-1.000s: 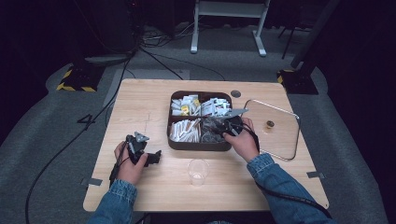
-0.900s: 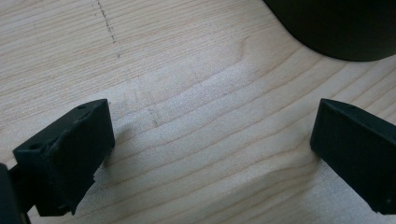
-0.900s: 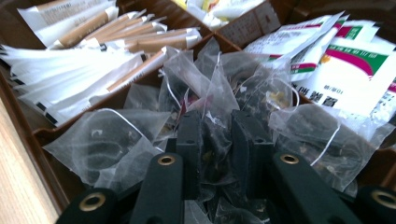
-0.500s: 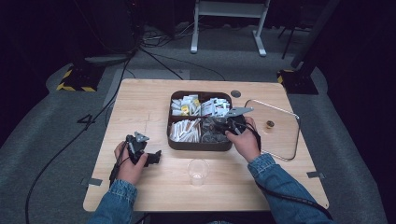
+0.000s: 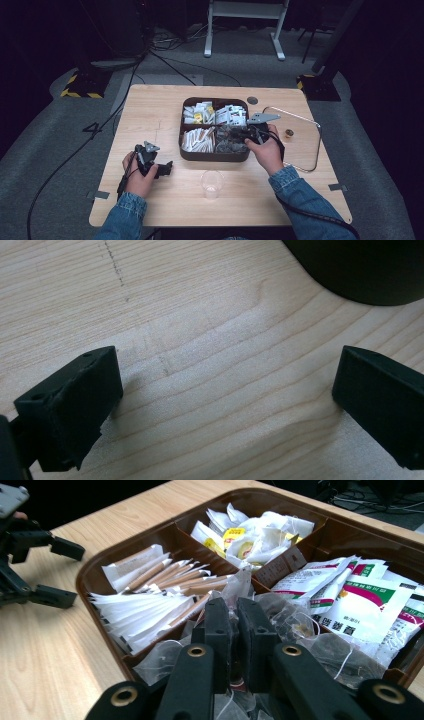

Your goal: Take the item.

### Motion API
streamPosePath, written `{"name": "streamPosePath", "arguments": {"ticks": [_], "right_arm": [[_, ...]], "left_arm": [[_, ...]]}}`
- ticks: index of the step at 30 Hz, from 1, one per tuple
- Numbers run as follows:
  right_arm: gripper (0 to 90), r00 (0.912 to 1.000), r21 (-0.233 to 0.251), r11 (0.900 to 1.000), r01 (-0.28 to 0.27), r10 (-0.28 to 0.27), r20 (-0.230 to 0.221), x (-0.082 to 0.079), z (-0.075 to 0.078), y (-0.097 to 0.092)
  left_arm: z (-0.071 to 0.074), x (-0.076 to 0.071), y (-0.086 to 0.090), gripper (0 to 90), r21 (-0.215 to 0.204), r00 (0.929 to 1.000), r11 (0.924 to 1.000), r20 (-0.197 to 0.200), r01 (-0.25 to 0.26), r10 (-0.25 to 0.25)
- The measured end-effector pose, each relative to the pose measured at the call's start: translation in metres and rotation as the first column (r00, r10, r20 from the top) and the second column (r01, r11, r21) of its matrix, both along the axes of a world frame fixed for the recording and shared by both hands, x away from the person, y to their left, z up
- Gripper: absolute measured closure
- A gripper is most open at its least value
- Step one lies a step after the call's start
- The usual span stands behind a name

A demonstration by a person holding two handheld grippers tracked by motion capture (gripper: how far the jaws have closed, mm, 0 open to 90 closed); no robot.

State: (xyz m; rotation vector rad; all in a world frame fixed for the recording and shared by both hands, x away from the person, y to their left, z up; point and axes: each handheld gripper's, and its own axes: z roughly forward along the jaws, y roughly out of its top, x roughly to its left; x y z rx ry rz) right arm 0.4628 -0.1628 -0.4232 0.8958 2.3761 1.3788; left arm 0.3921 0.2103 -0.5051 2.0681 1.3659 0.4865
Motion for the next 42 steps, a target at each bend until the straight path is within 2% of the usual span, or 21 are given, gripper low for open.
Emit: {"name": "streamPosePath", "arguments": {"ticks": [8, 14, 21, 31, 38, 42], "right_arm": [[84.4, 0.9998, 0.023, 0.9996, -0.016, 0.016, 0.016, -0.008, 0.009, -0.003], [84.4, 0.9991, 0.020, 0.9993, -0.033, 0.032, 0.029, -0.017, 0.016, -0.001], [84.4, 0.9946, 0.024, 0.9956, -0.091, 0.090, 0.052, -0.038, 0.028, 0.008], [84.4, 0.9762, 0.035, 0.9776, -0.208, 0.205, 0.071, -0.074, 0.043, 0.024], [84.5, 0.9576, 0.035, 0.9586, -0.283, 0.280, 0.069, -0.096, 0.045, 0.036], [84.4, 0.9505, 0.030, 0.9511, -0.307, 0.305, 0.057, -0.104, 0.042, 0.040]], "left_arm": [[0.000, 0.000, 0.000, 0.1, 0.000, 1.0000, 1.0000, 0.001, 0.000, 0.000], [0.000, 0.000, 0.000, 0.1, 0.000, 1.0000, 1.0000, 0.000, 0.000, 0.000], [0.000, 0.000, 0.000, 0.1, 0.000, 1.0000, 1.0000, 0.000, 0.000, 0.000], [0.000, 0.000, 0.000, 0.1, 0.000, 1.0000, 1.0000, -0.001, 0.000, 0.000], [0.000, 0.000, 0.000, 0.1, 0.000, 1.0000, 1.0000, -0.001, 0.000, 0.000], [0.000, 0.000, 0.000, 0.1, 0.001, 1.0000, 1.0000, 0.000, -0.001, 0.001]]}}
